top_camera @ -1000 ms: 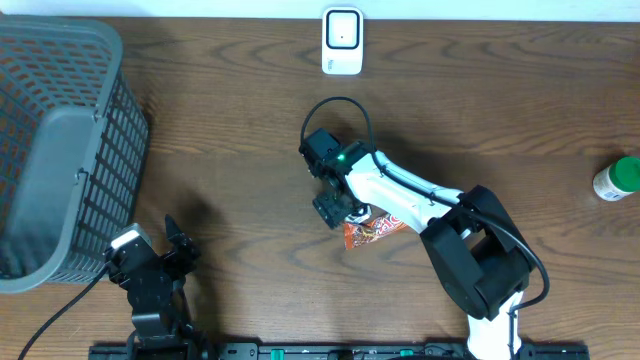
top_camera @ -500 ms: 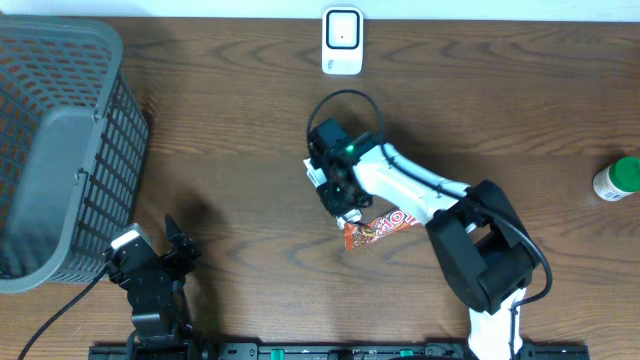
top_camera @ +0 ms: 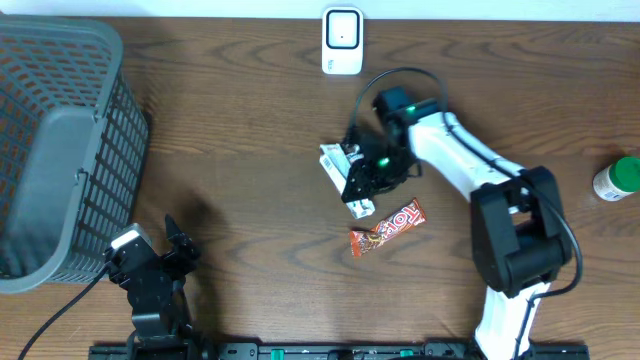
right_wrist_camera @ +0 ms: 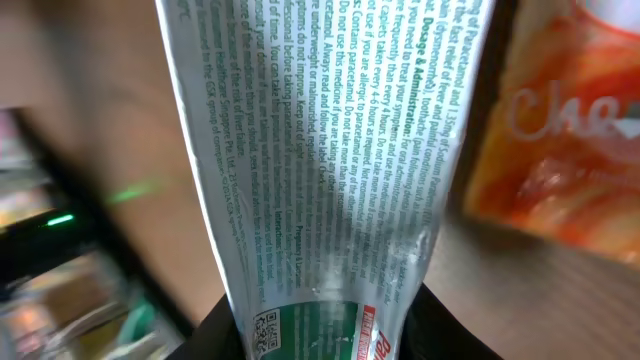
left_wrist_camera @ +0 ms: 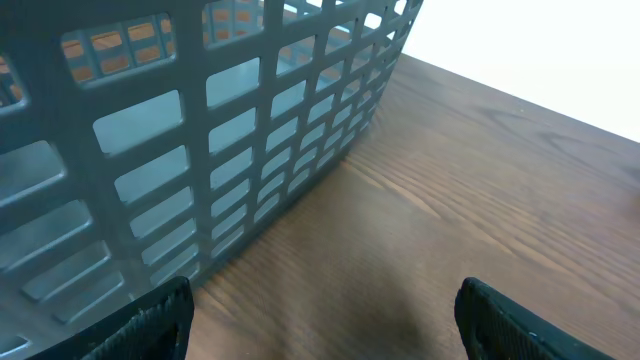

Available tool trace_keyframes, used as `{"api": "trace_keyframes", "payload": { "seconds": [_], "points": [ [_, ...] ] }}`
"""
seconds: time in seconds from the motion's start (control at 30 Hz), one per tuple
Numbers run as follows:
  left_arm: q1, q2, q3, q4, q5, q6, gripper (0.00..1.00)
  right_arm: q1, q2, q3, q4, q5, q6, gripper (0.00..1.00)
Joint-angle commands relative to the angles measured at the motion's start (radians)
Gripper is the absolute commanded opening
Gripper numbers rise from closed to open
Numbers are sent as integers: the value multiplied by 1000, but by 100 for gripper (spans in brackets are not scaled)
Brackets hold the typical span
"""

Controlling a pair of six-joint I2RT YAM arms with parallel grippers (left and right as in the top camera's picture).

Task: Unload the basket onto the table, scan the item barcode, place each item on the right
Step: 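Carry the Panadol box up to the white scanner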

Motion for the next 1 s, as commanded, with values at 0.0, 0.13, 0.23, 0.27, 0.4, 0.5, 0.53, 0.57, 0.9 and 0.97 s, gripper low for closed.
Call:
{"api": "trace_keyframes", "payload": {
  "seconds": [0.0, 0.13, 0.23, 0.27, 0.4, 0.5, 0.53, 0.57, 0.9, 0.97],
  "points": [
    [2, -3, -8, -1, -14, -6, 84, -44, -61, 23, -36, -263, -124, 17],
    [2, -3, -8, -1, -14, -6, 84, -79, -86, 23, -98, -352, -182, 17],
    [2, -3, -8, -1, -14, -6, 84, -95, -98, 23, -122, -363, -187, 17],
    [2, -3, -8, -1, -14, -6, 84, -100, -100, 23, -129, -362, -188, 17],
    [2, -3, -8, -1, -14, -6, 84, -106, -101, 23, -128, -357, -188, 17],
    [2, -3, -8, -1, -14, -6, 84, -106, -101, 24, -38, -198, -108, 20],
    [2, -3, -8, -1, -14, -6, 84, -106, -101, 26, -1, -135, -51, 20],
    [2, -3, -8, -1, -14, -5, 84, -106, -101, 30, 33, -76, -2, 20],
    [2, -3, -8, -1, -14, -6, 84, -97, -98, 167, 278, 433, 135, 23],
    [2, -3, -8, -1, -14, -5, 84, -96, -91, 193, 316, 505, 135, 22]
  ]
}}
